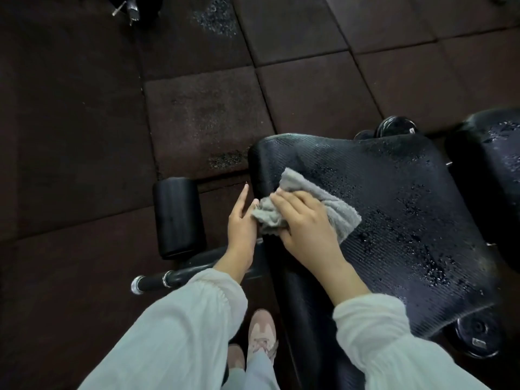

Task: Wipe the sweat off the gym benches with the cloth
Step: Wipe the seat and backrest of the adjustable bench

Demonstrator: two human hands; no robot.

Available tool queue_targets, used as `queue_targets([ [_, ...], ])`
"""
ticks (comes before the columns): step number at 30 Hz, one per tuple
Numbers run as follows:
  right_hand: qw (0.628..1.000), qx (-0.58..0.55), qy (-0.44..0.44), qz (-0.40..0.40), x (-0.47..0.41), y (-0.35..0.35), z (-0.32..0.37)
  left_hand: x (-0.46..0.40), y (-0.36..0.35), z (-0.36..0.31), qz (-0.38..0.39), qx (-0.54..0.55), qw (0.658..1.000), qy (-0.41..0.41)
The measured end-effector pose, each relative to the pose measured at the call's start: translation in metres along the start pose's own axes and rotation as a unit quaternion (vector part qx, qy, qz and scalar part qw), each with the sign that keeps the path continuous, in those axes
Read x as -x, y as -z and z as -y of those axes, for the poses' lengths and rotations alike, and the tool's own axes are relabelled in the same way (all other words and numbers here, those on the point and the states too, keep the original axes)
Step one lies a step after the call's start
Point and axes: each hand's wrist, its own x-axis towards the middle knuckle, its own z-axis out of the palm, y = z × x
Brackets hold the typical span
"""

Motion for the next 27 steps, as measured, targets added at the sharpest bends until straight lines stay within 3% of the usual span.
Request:
queue_targets([
  [3, 0.999, -0.011, 0.036, 0.001, 0.019, 0.009, -0.019, -0.004, -0.007, -0.002, 0.000, -0.016, 1.000, -0.026],
  [10, 0.994, -0.005, -0.074, -0.083, -0.049, 0.004, -0.029, -0.009, -0.009, 0.006, -0.007, -0.042, 0.998, -0.045],
  [13, 0.997, -0.006, -0.048, -0.059, -0.064, 0.000, -0.018, -0.010, -0.014, 0.008, -0.022, -0.023, 0.998, -0.048],
  [18, 0.998, -0.025, 0.010, -0.053, -0.018, 0.006, -0.025, -0.010, -0.015, 0.010, -0.030, -0.011, 0.999, -0.040],
  [23, 0.989, -0.004, -0.083, -0.124, -0.038, 0.005, -0.039, -0.011, -0.014, 0.011, -0.033, -0.042, 0.997, -0.060],
  [27, 0.990, -0.012, -0.091, -0.106, -0.075, 0.001, -0.028, -0.028, -0.021, 0.002, -0.027, -0.099, 0.989, -0.103],
])
